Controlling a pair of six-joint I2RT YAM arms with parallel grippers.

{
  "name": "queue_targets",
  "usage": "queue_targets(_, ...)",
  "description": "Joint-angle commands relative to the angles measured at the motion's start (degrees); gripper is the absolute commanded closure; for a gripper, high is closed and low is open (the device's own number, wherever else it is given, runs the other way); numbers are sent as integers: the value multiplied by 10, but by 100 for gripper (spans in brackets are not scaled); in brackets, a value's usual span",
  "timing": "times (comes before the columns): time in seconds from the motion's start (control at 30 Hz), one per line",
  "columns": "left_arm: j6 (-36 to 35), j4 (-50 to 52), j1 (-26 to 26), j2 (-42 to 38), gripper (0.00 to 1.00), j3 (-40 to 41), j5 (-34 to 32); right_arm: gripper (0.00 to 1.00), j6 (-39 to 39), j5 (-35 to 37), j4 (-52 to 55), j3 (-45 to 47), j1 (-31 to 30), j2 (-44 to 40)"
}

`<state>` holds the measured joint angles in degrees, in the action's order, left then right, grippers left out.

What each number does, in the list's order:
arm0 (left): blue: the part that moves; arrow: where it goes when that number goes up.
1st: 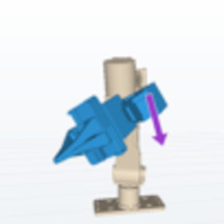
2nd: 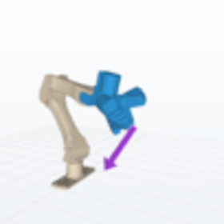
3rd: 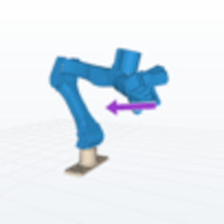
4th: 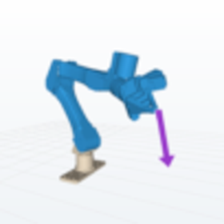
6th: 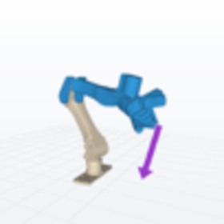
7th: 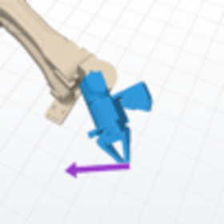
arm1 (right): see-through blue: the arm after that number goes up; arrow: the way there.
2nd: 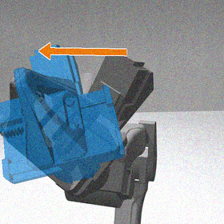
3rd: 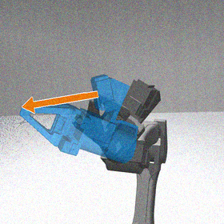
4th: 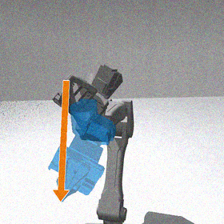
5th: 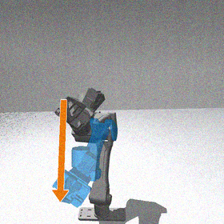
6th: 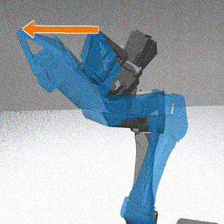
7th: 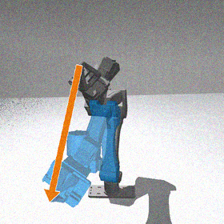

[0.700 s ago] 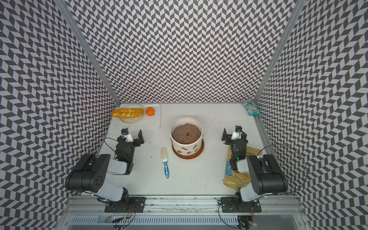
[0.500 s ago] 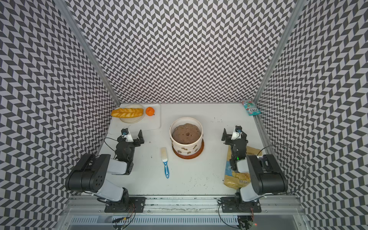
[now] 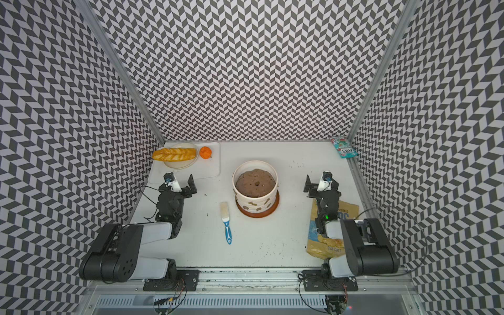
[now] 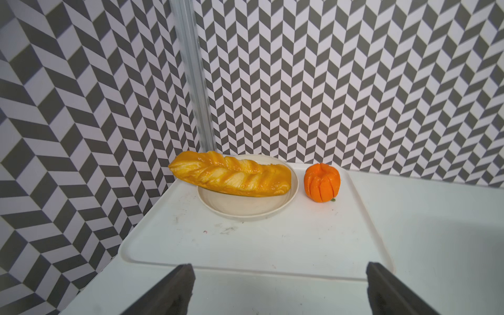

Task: Scrub the dried mud off the ceramic pot
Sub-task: Pick up the brush from the center of the board.

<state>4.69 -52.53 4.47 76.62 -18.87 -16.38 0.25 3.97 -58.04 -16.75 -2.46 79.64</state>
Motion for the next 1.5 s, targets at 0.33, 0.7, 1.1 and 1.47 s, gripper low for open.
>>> queue_targets(0.33,253,586,93,-112,0,-246,54,0,73,-209,460,-192,-19,-193)
queue_targets(0.7,343,805,260,-204,0,-233,99,0,54,-195,667,-259,-168,-299)
queue_targets(1.1,524,787,473,-146,5,-151,49,0,95,-89,788,-264,-370,-341)
queue_targets(1.47,562,799,505,-10,25,-162,-50,0,120,-29,812,-248,-414,-348)
